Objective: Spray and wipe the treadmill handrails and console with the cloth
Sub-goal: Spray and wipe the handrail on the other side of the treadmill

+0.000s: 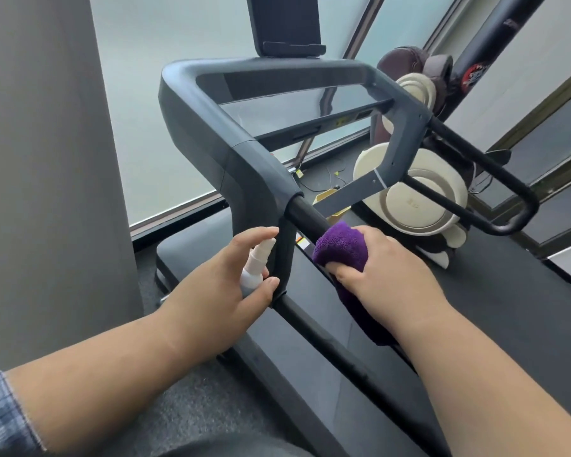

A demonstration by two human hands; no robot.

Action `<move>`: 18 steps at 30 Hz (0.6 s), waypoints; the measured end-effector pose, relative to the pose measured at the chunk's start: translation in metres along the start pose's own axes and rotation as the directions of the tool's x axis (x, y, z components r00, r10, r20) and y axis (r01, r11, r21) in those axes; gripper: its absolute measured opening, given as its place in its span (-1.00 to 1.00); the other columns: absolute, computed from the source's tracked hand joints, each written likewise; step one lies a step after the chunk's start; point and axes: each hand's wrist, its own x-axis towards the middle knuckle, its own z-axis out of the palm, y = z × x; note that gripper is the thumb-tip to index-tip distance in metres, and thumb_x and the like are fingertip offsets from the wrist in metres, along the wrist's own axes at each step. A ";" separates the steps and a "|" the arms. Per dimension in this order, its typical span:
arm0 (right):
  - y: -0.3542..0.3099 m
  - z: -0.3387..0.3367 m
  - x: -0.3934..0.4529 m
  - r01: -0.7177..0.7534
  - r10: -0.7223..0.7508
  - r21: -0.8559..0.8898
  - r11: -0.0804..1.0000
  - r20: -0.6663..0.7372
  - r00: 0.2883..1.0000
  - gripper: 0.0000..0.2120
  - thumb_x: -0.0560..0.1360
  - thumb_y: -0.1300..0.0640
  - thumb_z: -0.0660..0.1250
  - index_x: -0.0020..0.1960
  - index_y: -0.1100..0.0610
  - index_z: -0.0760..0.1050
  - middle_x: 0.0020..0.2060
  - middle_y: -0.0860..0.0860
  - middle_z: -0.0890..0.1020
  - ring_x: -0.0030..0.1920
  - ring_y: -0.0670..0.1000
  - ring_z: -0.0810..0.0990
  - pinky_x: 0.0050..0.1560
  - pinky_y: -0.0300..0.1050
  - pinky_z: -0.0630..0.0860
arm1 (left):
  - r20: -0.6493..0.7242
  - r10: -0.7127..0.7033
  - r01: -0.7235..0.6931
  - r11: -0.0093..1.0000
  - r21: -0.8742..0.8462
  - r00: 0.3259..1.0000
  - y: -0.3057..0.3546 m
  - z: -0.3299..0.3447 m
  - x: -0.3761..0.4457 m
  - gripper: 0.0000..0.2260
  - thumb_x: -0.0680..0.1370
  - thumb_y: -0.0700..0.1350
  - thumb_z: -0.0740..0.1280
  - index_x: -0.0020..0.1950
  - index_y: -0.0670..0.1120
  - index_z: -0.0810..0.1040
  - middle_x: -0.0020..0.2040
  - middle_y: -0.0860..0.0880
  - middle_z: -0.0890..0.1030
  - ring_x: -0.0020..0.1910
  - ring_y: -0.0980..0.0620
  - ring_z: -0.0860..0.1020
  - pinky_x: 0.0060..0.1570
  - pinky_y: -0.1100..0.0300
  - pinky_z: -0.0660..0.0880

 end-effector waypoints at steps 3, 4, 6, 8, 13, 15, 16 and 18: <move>-0.014 0.001 0.013 0.012 -0.013 -0.074 0.997 -0.021 1.000 -0.44 0.40 -0.42 0.31 0.21 -0.08 0.39 -0.08 -0.08 0.53 -0.04 0.09 0.58 -0.14 -0.05 0.41 | -0.018 -0.011 0.011 1.000 0.002 1.000 -0.008 -0.006 -0.007 -0.50 0.47 0.28 0.25 0.37 0.53 0.18 -0.02 0.28 0.56 -0.15 0.14 0.59 -0.13 0.10 0.56; -0.021 0.003 0.021 0.025 -0.027 -0.091 0.996 -0.022 0.999 -0.44 0.41 -0.42 0.30 0.19 -0.05 0.40 -0.07 -0.05 0.55 -0.05 0.11 0.58 -0.15 -0.05 0.40 | -0.025 -0.021 0.021 1.000 0.000 0.999 -0.010 -0.008 -0.009 -0.50 0.48 0.26 0.27 0.37 0.52 0.18 -0.02 0.28 0.57 -0.14 0.13 0.60 -0.10 0.08 0.56; -0.039 0.008 0.041 0.058 -0.061 -0.116 0.992 -0.018 0.998 -0.44 0.42 -0.41 0.31 0.18 0.00 0.40 -0.03 0.00 0.59 -0.03 0.14 0.60 -0.16 -0.04 0.39 | -0.038 -0.038 0.038 0.999 0.000 0.999 -0.014 -0.011 -0.014 -0.50 0.48 0.24 0.28 0.37 0.52 0.20 -0.02 0.26 0.58 -0.12 0.13 0.60 -0.07 0.07 0.56; -0.059 0.012 0.060 0.066 -0.067 -0.128 0.990 -0.007 0.998 -0.40 0.43 -0.42 0.30 0.20 0.02 0.40 0.02 0.03 0.59 0.02 0.16 0.60 -0.14 -0.04 0.39 | -0.043 -0.045 0.045 0.999 0.008 0.998 -0.013 -0.012 -0.016 -0.50 0.46 0.27 0.26 0.37 0.53 0.19 -0.02 0.26 0.59 -0.11 0.15 0.59 -0.07 0.10 0.55; -0.064 0.013 0.070 0.044 -0.043 -0.033 0.998 0.027 0.999 -0.44 0.40 -0.43 0.29 0.19 -0.05 0.39 0.00 -0.01 0.60 0.03 0.14 0.58 -0.08 0.01 0.47 | 0.003 -0.013 0.013 0.999 0.042 1.000 0.004 -0.008 -0.013 -0.49 0.50 0.22 0.28 0.36 0.55 0.16 -0.02 0.27 0.55 -0.14 0.15 0.57 -0.09 0.09 0.55; -0.049 0.010 0.059 0.029 -0.030 0.015 0.999 0.050 0.998 -0.50 0.38 -0.41 0.28 0.16 -0.12 0.39 -0.05 -0.07 0.59 -0.01 0.11 0.58 -0.09 0.00 0.46 | 0.013 0.002 -0.002 0.999 0.032 1.000 0.012 -0.005 -0.011 -0.50 0.49 0.23 0.28 0.36 0.55 0.16 -0.04 0.27 0.55 -0.17 0.16 0.57 -0.11 0.09 0.54; -0.039 0.008 0.053 0.016 -0.018 0.036 0.999 0.055 0.998 -0.52 0.36 -0.42 0.26 0.13 -0.16 0.38 -0.08 -0.11 0.58 -0.03 0.09 0.57 -0.11 -0.02 0.44 | 0.011 0.009 -0.009 1.000 0.020 1.000 0.015 -0.003 -0.011 -0.50 0.49 0.24 0.27 0.36 0.55 0.16 -0.04 0.27 0.55 -0.17 0.17 0.56 -0.12 0.10 0.54; -0.020 0.004 0.041 -0.014 0.009 0.075 0.997 0.062 0.998 -0.52 0.32 -0.46 0.21 0.12 -0.22 0.40 -0.12 -0.20 0.57 -0.06 0.03 0.55 -0.15 -0.05 0.38 | 0.007 0.019 -0.019 1.000 0.004 1.000 0.017 -0.001 -0.011 -0.51 0.48 0.26 0.25 0.35 0.55 0.16 -0.04 0.28 0.55 -0.17 0.19 0.56 -0.13 0.14 0.52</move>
